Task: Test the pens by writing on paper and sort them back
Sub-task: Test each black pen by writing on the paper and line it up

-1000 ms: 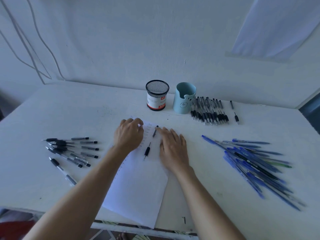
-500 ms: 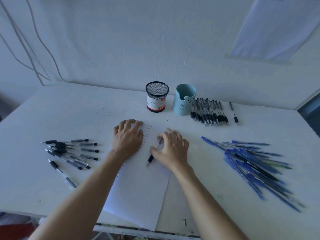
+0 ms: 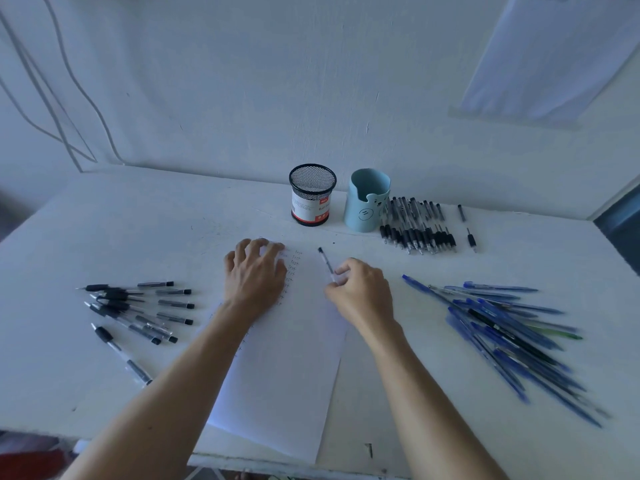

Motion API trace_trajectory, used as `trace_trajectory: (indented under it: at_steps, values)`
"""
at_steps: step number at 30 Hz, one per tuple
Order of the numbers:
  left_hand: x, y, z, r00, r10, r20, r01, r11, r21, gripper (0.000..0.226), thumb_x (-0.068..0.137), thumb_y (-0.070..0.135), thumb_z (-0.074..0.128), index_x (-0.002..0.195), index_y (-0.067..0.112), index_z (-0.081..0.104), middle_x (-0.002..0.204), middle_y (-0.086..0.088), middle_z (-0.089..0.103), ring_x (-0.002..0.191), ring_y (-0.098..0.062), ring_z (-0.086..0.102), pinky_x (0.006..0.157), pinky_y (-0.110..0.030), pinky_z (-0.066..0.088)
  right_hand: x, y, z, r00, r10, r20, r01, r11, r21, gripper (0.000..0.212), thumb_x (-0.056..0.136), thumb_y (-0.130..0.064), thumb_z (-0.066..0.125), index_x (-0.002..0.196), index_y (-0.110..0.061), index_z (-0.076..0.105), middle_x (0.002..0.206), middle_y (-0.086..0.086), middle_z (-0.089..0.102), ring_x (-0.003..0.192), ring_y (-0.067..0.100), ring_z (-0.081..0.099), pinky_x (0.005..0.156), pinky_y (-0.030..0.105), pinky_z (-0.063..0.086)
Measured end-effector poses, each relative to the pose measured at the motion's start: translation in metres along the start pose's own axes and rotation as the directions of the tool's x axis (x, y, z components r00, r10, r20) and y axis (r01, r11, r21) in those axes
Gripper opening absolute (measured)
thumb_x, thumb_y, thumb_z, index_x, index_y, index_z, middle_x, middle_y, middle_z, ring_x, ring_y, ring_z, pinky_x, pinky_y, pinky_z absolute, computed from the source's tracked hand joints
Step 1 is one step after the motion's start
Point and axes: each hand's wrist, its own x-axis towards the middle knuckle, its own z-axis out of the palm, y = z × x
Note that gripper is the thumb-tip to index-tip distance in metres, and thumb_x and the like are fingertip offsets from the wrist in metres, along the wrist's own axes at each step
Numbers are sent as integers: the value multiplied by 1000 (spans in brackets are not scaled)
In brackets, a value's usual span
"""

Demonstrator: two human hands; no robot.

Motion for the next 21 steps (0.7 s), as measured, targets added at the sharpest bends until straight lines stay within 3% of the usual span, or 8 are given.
trace_trajectory:
  at_steps: [2,5,10,15,21]
  values:
    - [2,3,0,1000,-6,5,6,1000,8,36,99,34,47,133,31,57,139,2,51,135,-24,33,110,-41,21,7,6,-14,995,8,-99,3,994,109,20,78,-20,67,98,-21,70,94,-6,75,86,19,68,70,25,49]
    - [6,8,1,1000,-8,6,8,1000,17,35,99,36,46,133,31,58,139,2,51,133,-24,34,107,-41,20,22,18,-44,962,39,-270,18,979,204,17,81,-17,69,98,-17,73,89,-5,73,77,14,61,68,23,40]
    - [14,14,5,1000,1,10,-1,1000,4,35,100,36,45,133,30,58,139,2,52,132,-23,35,104,-40,20,66,52,-79,866,124,-484,-27,979,204,25,87,-11,61,109,-9,73,102,7,75,94,26,68,83,30,48]
    - [22,19,8,1000,6,19,-6,1000,-4,34,101,36,45,132,31,57,138,2,51,132,-23,35,103,-41,19,111,79,-86,836,194,-513,-117,977,179,24,93,-10,56,112,-8,70,110,11,74,103,33,66,91,36,48]
    - [25,19,11,1000,6,22,-6,1000,10,32,100,35,46,130,32,57,137,3,50,131,-23,36,100,-42,18,137,90,-86,863,202,-464,-150,978,148,20,92,-8,60,108,-7,72,109,12,73,103,33,67,91,37,51]
